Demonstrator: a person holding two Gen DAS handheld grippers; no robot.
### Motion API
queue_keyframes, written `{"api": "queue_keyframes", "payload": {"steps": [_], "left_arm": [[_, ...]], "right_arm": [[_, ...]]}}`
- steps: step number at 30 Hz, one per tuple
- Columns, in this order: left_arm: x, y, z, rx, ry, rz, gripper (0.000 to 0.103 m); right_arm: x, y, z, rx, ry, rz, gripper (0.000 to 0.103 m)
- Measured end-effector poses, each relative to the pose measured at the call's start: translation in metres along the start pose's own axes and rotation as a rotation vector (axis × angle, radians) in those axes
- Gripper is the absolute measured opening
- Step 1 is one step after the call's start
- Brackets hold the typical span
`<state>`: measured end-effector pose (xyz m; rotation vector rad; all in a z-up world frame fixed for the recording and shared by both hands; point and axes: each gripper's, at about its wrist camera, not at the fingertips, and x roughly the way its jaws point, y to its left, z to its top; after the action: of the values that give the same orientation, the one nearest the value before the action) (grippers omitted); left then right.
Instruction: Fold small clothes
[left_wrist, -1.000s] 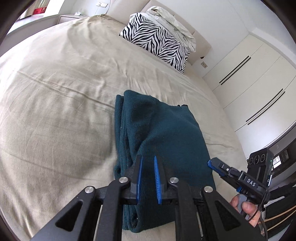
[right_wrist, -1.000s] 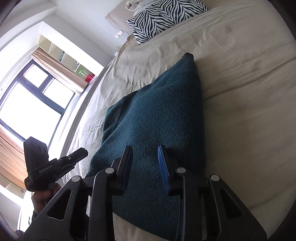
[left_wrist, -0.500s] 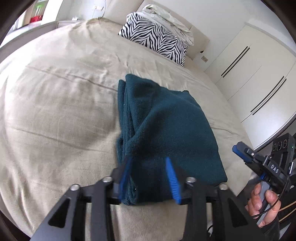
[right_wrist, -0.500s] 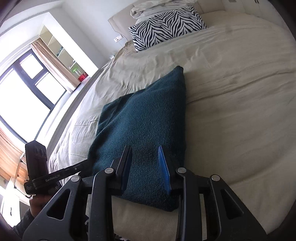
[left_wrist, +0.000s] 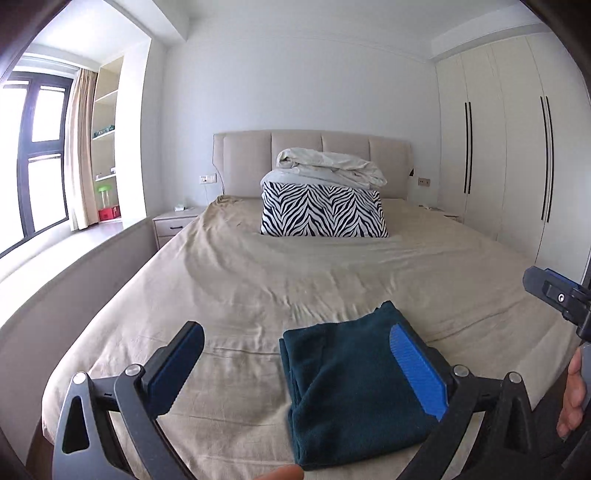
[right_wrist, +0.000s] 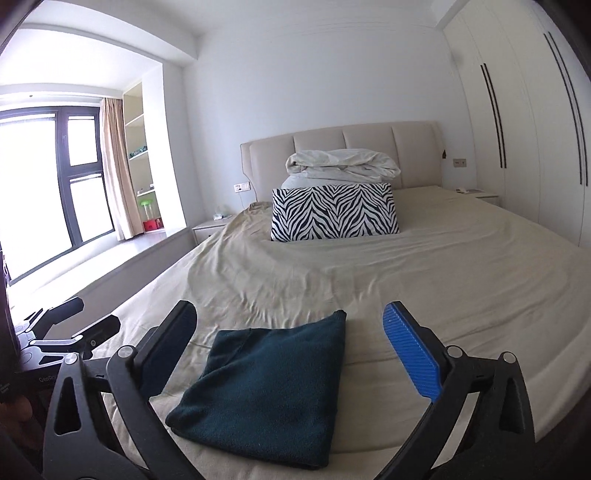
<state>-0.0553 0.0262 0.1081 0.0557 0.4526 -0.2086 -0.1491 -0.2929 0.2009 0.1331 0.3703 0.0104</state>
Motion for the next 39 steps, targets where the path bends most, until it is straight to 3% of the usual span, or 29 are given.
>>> {"api": "queue_keyframes", "payload": {"steps": [3, 6, 9, 11, 18, 25, 39], "left_arm": [[0.021, 0.003, -0.010, -0.044, 0.124, -0.048, 0.103], [0.043, 0.008, -0.027, -0.085, 0.235, -0.014, 0.103], [0.055, 0.012, -0.043, -0.115, 0.300, -0.006, 0.103], [0.059, 0.014, -0.050, -0.129, 0.329, -0.005, 0.103], [0.071, 0.014, -0.064, -0.102, 0.381, 0.051, 0.103], [0.075, 0.010, -0.075, -0.087, 0.419, 0.043, 0.103], [0.080, 0.011, -0.085, -0.079, 0.457, 0.065, 0.103]], "right_arm": [[0.005, 0.005, -0.003, 0.008, 0.091, -0.006, 0.103], [0.021, 0.005, -0.014, 0.050, 0.240, 0.031, 0.103], [0.039, -0.001, -0.033, 0.113, 0.367, 0.000, 0.103], [0.046, -0.004, -0.044, 0.138, 0.406, -0.032, 0.103], [0.059, 0.010, -0.058, 0.004, 0.403, -0.152, 0.103], [0.071, 0.011, -0.072, 0.033, 0.474, -0.136, 0.103], [0.083, 0.010, -0.084, 0.025, 0.516, -0.150, 0.103]]}}
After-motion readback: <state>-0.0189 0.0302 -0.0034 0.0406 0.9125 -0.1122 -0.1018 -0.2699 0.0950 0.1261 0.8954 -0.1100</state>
